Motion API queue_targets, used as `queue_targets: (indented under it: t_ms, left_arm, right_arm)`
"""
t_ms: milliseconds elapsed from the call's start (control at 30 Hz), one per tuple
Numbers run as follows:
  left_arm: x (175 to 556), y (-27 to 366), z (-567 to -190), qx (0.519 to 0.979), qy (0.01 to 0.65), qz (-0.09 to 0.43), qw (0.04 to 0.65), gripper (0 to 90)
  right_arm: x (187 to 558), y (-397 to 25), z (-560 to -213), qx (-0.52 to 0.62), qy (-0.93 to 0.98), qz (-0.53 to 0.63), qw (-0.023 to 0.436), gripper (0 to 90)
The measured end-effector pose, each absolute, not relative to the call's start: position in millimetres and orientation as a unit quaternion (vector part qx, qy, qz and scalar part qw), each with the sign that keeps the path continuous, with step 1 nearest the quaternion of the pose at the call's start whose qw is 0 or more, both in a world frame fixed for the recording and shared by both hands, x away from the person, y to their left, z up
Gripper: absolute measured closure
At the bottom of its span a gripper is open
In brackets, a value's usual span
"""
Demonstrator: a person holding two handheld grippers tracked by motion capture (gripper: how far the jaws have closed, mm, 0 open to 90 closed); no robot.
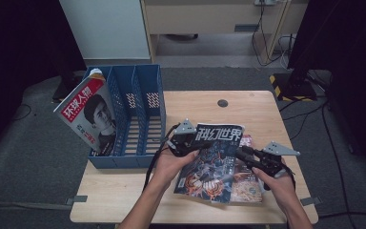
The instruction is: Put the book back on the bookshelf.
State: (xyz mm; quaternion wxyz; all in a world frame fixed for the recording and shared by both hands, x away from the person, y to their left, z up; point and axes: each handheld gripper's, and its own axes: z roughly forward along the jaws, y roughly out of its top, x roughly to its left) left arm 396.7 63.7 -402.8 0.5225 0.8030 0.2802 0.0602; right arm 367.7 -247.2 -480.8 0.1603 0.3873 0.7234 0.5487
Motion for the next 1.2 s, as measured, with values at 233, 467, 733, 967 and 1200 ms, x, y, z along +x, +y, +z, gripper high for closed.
queue_targets:
  t_ms: [233,467,733,967,1200]
  left_arm:
    - [390.5,73.4,-381.9,0.789,0.277,0.08,0.542,82.5]
    - [392.3,86.7,-363.8,0.774,0.283,0.102,0.557,82.5]
    - [394.7,94.3,-355.3,0.769,0.284,0.108,0.563,82.5]
    - [394.8,96.7,-347.1,0.768,0.282,0.117,0.564,82.5]
    - [395.7,100.5,-343.8,0.765,0.286,0.122,0.564,82.4]
  right_arm:
    - [366.9,-250.1,-488.8,0.415,0.726,0.522,0.169,47.7]
    - [368.1,-249.9,-495.3,0.44,0.734,0.481,0.192,38.8]
    - [368.6,-248.0,-497.8,0.448,0.738,0.463,0.202,33.5]
    - [369.6,-250.4,-499.7,0.462,0.736,0.449,0.208,30.6]
    - [369.6,-251.8,-500.3,0.467,0.736,0.443,0.209,29.1]
